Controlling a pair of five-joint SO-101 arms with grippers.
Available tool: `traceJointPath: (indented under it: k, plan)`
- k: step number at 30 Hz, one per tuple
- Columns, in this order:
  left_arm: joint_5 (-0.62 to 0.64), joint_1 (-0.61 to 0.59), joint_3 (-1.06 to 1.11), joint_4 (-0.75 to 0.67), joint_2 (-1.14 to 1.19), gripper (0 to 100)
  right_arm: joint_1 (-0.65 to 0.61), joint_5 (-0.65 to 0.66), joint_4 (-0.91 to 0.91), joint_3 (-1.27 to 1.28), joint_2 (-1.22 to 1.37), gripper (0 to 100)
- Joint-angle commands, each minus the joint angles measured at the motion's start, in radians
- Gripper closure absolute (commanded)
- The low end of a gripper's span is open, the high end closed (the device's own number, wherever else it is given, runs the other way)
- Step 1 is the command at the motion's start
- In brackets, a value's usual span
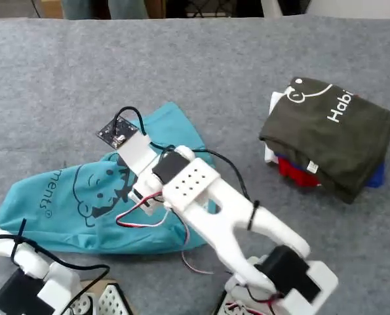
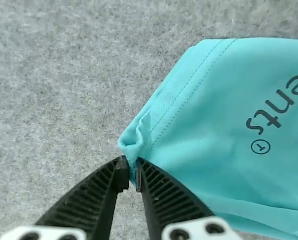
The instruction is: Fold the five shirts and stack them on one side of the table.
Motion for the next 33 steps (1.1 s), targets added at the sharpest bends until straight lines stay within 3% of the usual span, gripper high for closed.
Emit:
traceJointPath:
  k: [1, 8, 33]
  plan:
    - [-0.005, 0.007, -0.015, -0.014, -0.032, 97, 0.006, -0.009, -0.026, -0.048, 0.090, 83.2]
    - [-0.005, 0.007, -0.013, -0.014, -0.032, 97, 0.005, -0.043, 0.051, -0.139, 0.228, 83.1]
    - [-0.005, 0.012, -0.007, -0.015, -0.032, 97, -0.054, -0.094, -0.049, -0.232, 0.435, 83.5]
